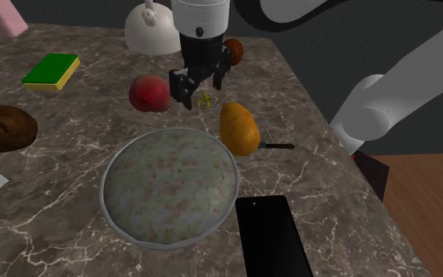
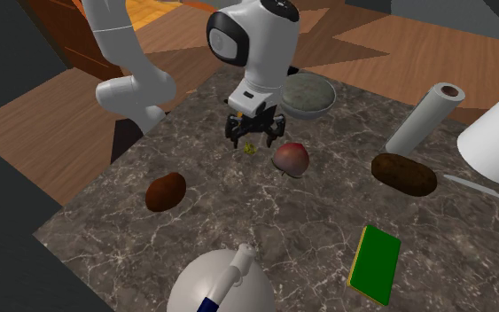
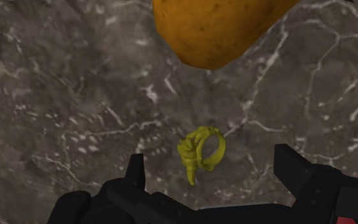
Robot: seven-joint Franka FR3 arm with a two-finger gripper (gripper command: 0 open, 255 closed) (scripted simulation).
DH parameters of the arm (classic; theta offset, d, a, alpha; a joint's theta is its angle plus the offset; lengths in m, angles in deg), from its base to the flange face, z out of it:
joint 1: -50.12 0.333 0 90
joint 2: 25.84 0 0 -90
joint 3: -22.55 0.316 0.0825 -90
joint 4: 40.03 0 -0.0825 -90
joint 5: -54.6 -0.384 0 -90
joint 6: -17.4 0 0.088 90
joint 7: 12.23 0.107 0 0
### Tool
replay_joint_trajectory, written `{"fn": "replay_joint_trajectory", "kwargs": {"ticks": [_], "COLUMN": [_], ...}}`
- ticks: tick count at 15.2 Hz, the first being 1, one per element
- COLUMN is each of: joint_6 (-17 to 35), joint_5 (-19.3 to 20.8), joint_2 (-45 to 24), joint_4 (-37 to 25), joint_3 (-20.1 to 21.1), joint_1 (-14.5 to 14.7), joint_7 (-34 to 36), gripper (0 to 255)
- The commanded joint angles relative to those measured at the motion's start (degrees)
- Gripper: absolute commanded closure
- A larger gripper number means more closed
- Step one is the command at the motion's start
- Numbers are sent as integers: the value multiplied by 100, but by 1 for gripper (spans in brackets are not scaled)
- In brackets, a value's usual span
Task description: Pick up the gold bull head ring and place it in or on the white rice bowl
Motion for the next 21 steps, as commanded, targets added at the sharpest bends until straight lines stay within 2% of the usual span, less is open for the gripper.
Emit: {"fn": "replay_joint_trajectory", "kwargs": {"ticks": [1,9,10,19,21], "joint_6": [163,207,207,208,53], "joint_5": [1,2,2,2,-4], "joint_2": [-20,-25,-25,-25,7], "joint_4": [145,184,184,185,57], "joint_3": [25,30,30,30,-3], "joint_1": [2,1,1,1,1], "joint_7": [17,19,19,19,-9], "gripper": [0,0,255,255,255]}}
